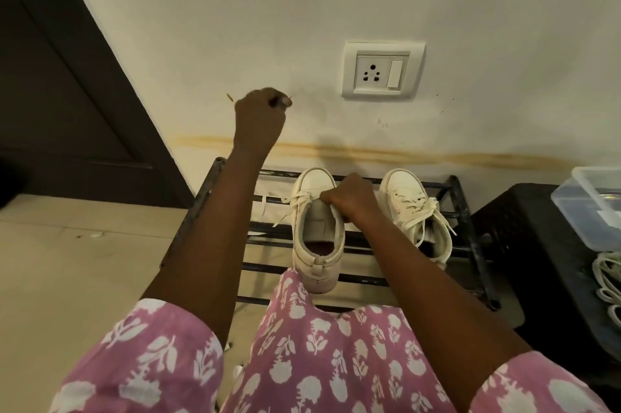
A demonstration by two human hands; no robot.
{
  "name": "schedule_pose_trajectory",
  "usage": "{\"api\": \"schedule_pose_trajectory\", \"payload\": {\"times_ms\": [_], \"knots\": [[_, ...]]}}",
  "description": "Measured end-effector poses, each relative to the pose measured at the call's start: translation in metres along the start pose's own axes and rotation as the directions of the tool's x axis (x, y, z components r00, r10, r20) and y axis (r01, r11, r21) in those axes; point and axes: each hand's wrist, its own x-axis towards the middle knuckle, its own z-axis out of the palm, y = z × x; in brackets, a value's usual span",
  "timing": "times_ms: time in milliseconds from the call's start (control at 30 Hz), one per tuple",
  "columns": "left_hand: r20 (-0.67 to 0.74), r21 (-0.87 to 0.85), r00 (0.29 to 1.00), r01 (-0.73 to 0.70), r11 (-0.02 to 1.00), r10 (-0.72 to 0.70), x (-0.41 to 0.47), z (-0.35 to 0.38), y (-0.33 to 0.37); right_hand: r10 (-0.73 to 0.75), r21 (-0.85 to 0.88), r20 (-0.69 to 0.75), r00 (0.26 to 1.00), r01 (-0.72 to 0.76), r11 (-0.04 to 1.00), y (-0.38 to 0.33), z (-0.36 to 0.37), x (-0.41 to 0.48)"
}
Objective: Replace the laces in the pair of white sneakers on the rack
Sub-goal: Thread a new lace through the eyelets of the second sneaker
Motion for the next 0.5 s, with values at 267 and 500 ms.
{"api": "schedule_pose_trajectory", "payload": {"times_ms": [267,500], "knots": [[0.582,-0.010,0.805,0.148,0.989,-0.115,-0.049,0.046,-0.007,0.020,-0.008,-0.009,1.000,-0.020,1.000,0.009,-0.022,0.006],[0.539,0.091,0.811,0.213,0.973,-0.228,-0.074,0.080,-0.005,0.117,0.215,0.021,0.993,-0.119,0.969,0.032,-0.044,0.005]]}}
